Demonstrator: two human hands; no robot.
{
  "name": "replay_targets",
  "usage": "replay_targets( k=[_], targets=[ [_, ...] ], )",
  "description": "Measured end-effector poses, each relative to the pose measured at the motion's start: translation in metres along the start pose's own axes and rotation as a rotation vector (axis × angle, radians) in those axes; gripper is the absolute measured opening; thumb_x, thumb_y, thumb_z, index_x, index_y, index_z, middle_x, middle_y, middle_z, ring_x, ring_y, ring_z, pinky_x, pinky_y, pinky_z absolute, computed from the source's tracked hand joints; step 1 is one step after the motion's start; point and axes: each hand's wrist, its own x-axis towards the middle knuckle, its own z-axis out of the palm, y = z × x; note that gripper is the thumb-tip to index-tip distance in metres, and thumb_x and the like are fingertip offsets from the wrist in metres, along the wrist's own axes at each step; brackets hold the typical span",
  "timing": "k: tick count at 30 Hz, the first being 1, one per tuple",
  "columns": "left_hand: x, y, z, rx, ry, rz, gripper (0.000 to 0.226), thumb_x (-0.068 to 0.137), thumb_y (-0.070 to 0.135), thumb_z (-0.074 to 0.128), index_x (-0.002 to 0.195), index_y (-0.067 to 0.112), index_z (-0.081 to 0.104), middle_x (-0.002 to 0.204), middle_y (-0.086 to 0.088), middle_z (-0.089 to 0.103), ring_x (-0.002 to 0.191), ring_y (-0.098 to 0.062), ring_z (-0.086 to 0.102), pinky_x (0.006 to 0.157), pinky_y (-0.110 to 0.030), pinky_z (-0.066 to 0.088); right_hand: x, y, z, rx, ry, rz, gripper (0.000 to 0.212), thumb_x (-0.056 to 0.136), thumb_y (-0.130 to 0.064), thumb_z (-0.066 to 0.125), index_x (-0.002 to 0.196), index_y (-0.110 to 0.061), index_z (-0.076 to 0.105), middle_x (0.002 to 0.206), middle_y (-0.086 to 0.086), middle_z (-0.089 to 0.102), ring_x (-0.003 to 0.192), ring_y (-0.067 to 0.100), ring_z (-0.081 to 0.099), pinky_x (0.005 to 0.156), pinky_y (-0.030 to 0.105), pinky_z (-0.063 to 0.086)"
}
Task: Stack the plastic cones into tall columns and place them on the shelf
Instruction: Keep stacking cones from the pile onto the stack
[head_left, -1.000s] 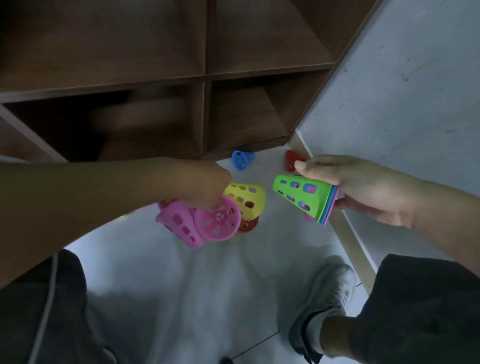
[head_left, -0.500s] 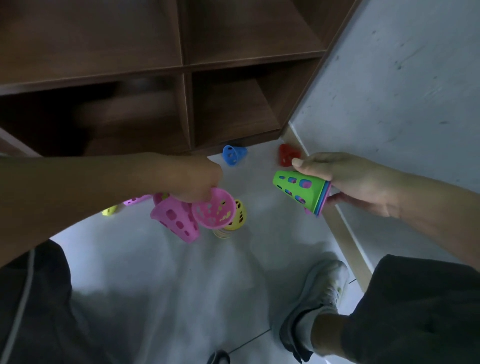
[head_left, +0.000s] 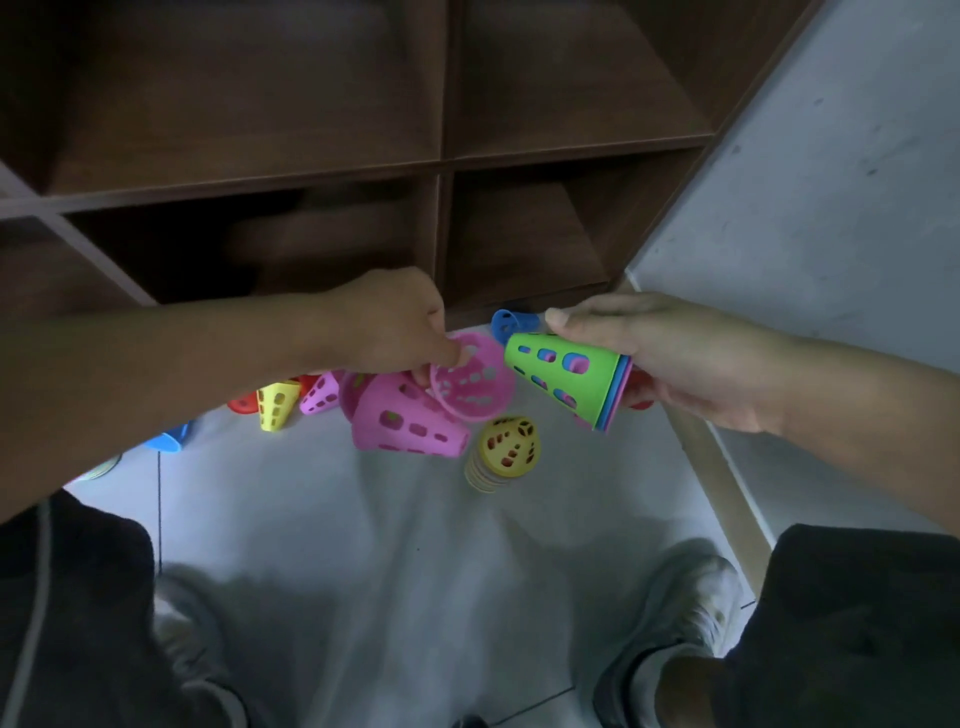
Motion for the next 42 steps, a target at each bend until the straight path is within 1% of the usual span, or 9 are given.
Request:
replay_targets(
  k=[4, 9, 12, 16, 22, 27, 30, 35, 42],
  targets=[
    [-0.011, 0.000, -0.004, -0.157, 0.044, -0.037, 0.029, 0.090, 0.039, 0.072, 0.081, 0.011, 0.072, 0.079, -0.005, 0.075, 0.077, -0.016, 0.072, 0.070, -0.028, 0.057, 0.003, -0.012, 0.013, -0.102, -0.005, -0.023, 0.034, 0.093, -0.052, 0.062, 0.106, -0.021, 0.070, 0.058, -0.009, 0.067, 0.046, 0.002, 0.060, 0.040, 0.013, 0.040],
    [-0.024, 0.008, -0.008, -0.421, 0.005, -0.094, 0.027, 0.090, 0.037, 0.071, 0.087, 0.011, 0.069, 0.082, -0.004, 0.078, 0.081, -0.014, 0.075, 0.076, -0.029, 0.060, 0.012, -0.023, 0.027, -0.279, 0.128, -0.078, 0.033, 0.088, -0.062, 0.062, 0.098, -0.032, 0.070, 0.083, -0.006, 0.075, 0.077, 0.011, 0.073, 0.063, 0.025, 0.054],
    [-0.030, 0.012, -0.005, -0.513, 0.005, -0.106, 0.026, 0.091, 0.036, 0.069, 0.094, 0.011, 0.067, 0.084, -0.002, 0.077, 0.082, -0.013, 0.074, 0.071, -0.026, 0.060, 0.014, -0.028, 0.030, -0.323, 0.171, -0.093, 0.035, 0.088, -0.064, 0.061, 0.098, -0.031, 0.069, 0.089, -0.006, 0.073, 0.081, 0.011, 0.072, 0.064, 0.025, 0.054],
    [-0.037, 0.014, -0.001, -0.517, 0.137, -0.049, 0.024, 0.088, 0.037, 0.071, 0.094, 0.014, 0.066, 0.080, 0.002, 0.075, 0.078, -0.010, 0.074, 0.075, -0.025, 0.060, 0.017, -0.030, 0.031, -0.342, 0.268, -0.135, 0.038, 0.088, -0.067, 0.058, 0.099, -0.032, 0.068, 0.098, -0.005, 0.069, 0.082, 0.010, 0.070, 0.060, 0.021, 0.049],
    [-0.040, 0.019, 0.000, -0.664, 0.255, -0.042, 0.025, 0.088, 0.033, 0.074, 0.096, 0.011, 0.066, 0.078, 0.000, 0.077, 0.074, -0.011, 0.075, 0.072, -0.028, 0.063, 0.021, -0.029, 0.030, -0.413, 0.475, -0.272, 0.042, 0.083, -0.080, 0.050, 0.090, -0.040, 0.062, 0.115, 0.000, 0.057, 0.104, 0.018, 0.063, 0.068, 0.025, 0.053],
    [-0.046, 0.026, 0.006, -0.832, 0.233, -0.018, 0.026, 0.086, 0.028, 0.076, 0.096, 0.006, 0.066, 0.085, -0.007, 0.077, 0.085, -0.017, 0.076, 0.084, -0.037, 0.062, 0.020, -0.035, 0.028, -0.320, 0.520, -0.326, 0.051, 0.084, -0.084, 0.035, 0.092, -0.042, 0.063, 0.117, 0.001, 0.051, 0.109, 0.023, 0.060, 0.090, 0.043, 0.056],
    [-0.050, 0.031, 0.010, -0.899, 0.228, 0.011, 0.021, 0.086, 0.025, 0.077, 0.090, 0.009, 0.065, 0.086, -0.010, 0.077, 0.087, -0.021, 0.076, 0.089, -0.046, 0.061, 0.018, -0.039, 0.031, -0.195, 0.554, -0.387, 0.054, 0.092, -0.077, 0.031, 0.095, -0.037, 0.067, 0.119, 0.002, 0.055, 0.110, 0.011, 0.056, 0.087, 0.028, 0.049],
    [-0.058, 0.037, 0.012, -0.953, 0.217, 0.100, 0.023, 0.086, 0.022, 0.076, 0.096, 0.008, 0.062, 0.085, -0.011, 0.076, 0.079, -0.019, 0.076, 0.079, -0.039, 0.062, 0.014, -0.044, 0.034, -0.015, 0.582, -0.393, 0.051, 0.091, -0.077, 0.027, 0.092, -0.046, 0.067, 0.117, -0.002, 0.061, 0.105, 0.010, 0.064, 0.098, 0.041, 0.053],
    [-0.061, 0.044, 0.012, -1.061, 0.241, 0.217, 0.021, 0.094, 0.030, 0.067, 0.086, 0.011, 0.064, 0.087, -0.013, 0.075, 0.082, -0.024, 0.073, 0.087, -0.046, 0.061, 0.007, -0.045, 0.037, 0.160, 0.566, -0.451, 0.037, 0.104, -0.053, 0.041, 0.102, -0.031, 0.070, 0.098, -0.014, 0.070, 0.092, 0.000, 0.068, 0.092, 0.028, 0.054]
  ],
)
